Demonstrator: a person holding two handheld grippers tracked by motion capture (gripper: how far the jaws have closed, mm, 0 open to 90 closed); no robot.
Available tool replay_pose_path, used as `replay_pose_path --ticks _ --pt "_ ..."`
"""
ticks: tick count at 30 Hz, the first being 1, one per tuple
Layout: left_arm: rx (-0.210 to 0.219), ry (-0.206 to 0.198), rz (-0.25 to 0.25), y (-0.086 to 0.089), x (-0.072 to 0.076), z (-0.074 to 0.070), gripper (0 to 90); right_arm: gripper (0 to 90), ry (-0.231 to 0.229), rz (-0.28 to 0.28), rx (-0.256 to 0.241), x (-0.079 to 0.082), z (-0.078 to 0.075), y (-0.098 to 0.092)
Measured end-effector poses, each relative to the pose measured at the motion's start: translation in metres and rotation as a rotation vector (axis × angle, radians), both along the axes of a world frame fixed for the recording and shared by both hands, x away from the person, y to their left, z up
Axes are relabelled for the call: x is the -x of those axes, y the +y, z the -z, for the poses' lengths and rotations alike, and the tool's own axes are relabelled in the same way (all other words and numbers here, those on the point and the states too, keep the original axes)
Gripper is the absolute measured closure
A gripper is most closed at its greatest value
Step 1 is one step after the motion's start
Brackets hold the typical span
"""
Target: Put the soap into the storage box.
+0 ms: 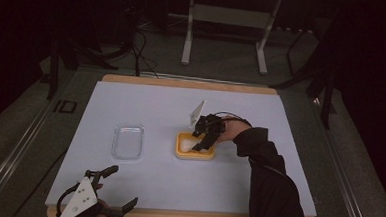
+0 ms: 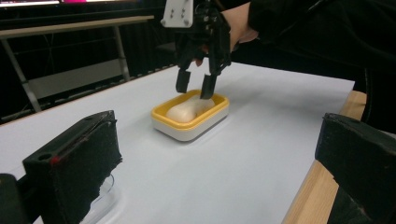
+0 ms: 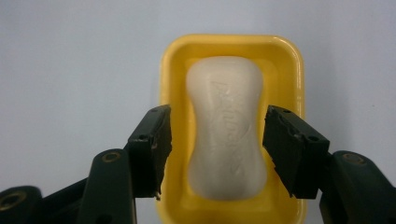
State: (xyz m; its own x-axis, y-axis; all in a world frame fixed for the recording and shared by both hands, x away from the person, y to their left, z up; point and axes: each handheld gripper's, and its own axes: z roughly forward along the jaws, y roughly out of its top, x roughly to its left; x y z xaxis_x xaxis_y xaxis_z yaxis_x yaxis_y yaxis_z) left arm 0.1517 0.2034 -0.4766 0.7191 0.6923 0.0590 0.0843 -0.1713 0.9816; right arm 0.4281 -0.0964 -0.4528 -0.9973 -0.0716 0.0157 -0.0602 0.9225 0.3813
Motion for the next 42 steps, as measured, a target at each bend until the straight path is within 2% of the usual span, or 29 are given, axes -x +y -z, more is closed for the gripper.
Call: replay_pose_path --ticks 9,12,14,15,16,18,19,22,26,28,30,33,35,38,42 --pt "-0.009 -0.001 -0.002 -0.001 0.0 0.0 0.1 40.7 -0.02 0.024 -0.035 0.008 -0.013 -0.015" --pt "-0.009 -0.001 -0.001 -0.001 0.0 0.0 0.1 37.5 -0.026 0.042 -0.017 0.01 -0.015 -0.02" --pt "-0.011 0.001 -0.003 -0.001 0.0 0.001 0.1 29.8 -0.033 0.066 -0.016 0.01 -0.016 -0.023" --pt "-0.01 0.002 -0.003 -0.001 0.0 0.001 0.1 29.5 -0.037 0.081 -0.012 0.011 -0.017 -0.025" --pt "-0.011 0.003 -0.004 -0.001 -0.001 0.001 0.1 29.0 -0.049 0.086 -0.009 0.011 -0.017 -0.027" --pt "-0.011 0.003 -0.004 -0.001 -0.001 0.001 0.1 22.1 -0.07 0.107 -0.018 0.013 -0.018 -0.03" --pt "-0.011 0.003 -0.004 -0.002 -0.001 0.001 0.1 22.1 -0.07 0.107 -0.018 0.013 -0.018 -0.03" --pt "-0.013 0.004 -0.003 -0.002 -0.001 0.001 0.1 13.9 -0.061 0.173 -0.033 0.014 -0.019 -0.035" --pt "-0.017 0.007 -0.003 -0.002 -0.001 0.001 0.1 13.1 -0.058 0.253 -0.043 0.015 -0.018 -0.041" --pt "-0.016 0.007 -0.001 -0.002 -0.001 0.001 0.1 13.4 -0.041 0.302 -0.06 0.015 -0.018 -0.045" --pt "-0.017 0.008 0.001 -0.002 -0.001 0.001 0.1 13.5 -0.051 0.363 -0.088 0.017 -0.019 -0.05" --pt "-0.016 0.008 0.002 -0.003 -0.001 0.001 0.1 13.6 -0.059 0.415 -0.133 0.022 -0.02 -0.057" --pt "-0.016 0.008 0.002 -0.003 -0.001 0.001 0.1 13.6 -0.074 0.443 -0.146 0.025 -0.019 -0.061" --pt "-0.016 0.009 0.002 -0.003 -0.001 0.001 0.1 13.8 -0.087 0.517 -0.19 0.03 -0.017 -0.069" --pt "-0.015 0.01 0.003 -0.003 -0.001 0.001 0.1 13.9 -0.095 0.595 -0.212 0.035 -0.015 -0.079"
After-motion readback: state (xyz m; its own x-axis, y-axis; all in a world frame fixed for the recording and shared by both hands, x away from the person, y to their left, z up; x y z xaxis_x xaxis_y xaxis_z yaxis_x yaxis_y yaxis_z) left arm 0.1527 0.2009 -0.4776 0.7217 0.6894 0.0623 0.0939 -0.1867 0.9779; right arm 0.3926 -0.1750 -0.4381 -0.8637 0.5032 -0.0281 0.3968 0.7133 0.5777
